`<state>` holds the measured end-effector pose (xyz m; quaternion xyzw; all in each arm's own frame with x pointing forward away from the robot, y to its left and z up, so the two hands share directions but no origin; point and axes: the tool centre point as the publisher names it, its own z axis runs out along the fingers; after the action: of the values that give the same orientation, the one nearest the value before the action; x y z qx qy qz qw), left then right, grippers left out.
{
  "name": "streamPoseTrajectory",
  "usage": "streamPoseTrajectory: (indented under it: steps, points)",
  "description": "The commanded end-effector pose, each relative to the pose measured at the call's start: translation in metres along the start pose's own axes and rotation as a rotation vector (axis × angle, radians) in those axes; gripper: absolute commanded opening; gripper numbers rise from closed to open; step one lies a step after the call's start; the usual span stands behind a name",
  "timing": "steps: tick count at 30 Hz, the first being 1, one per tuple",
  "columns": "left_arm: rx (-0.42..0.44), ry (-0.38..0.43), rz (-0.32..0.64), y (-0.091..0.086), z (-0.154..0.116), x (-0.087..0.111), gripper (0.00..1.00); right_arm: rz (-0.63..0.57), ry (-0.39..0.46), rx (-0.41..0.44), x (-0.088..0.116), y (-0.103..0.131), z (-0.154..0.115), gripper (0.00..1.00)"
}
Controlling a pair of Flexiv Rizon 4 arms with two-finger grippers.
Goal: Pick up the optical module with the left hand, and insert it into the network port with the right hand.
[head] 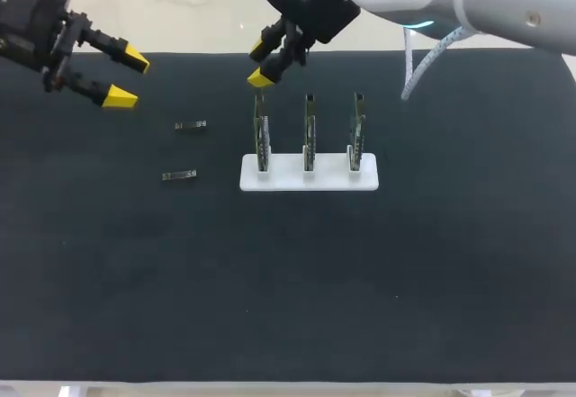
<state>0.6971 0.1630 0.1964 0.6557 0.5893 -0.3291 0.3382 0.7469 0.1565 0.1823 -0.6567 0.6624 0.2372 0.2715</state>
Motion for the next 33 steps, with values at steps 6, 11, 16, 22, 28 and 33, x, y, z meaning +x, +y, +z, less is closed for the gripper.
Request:
streamPoseTrajectory:
  steps: [6,11,16,22,28,33]
  points:
    - [0.001,0.003,-0.001,0.001,0.0,0.0,1.0,-0.001,0.005,0.011,-0.004,0.0,-0.004,0.0]
    - [0.001,0.003,-0.001,0.001,0.0,0.0,1.0,-0.001,0.015,0.007,-0.006,-0.003,-0.016,0.0]
    - [0.001,0.003,-0.001,0.001,0.0,0.0,1.0,-0.005,0.004,-0.005,-0.005,-0.004,-0.024,0.0]
    - [0.001,0.003,-0.001,0.001,0.0,0.0,1.0,-0.008,-0.012,-0.005,-0.002,-0.005,-0.021,0.0]
    - [0.001,0.003,-0.001,0.001,0.0,0.0,1.0,-0.003,-0.018,0.0,-0.002,-0.002,-0.018,0.0]
    - [0.001,0.003,-0.001,0.001,0.0,0.0,1.0,0.0,-0.023,0.005,-0.002,0.001,-0.014,0.0]
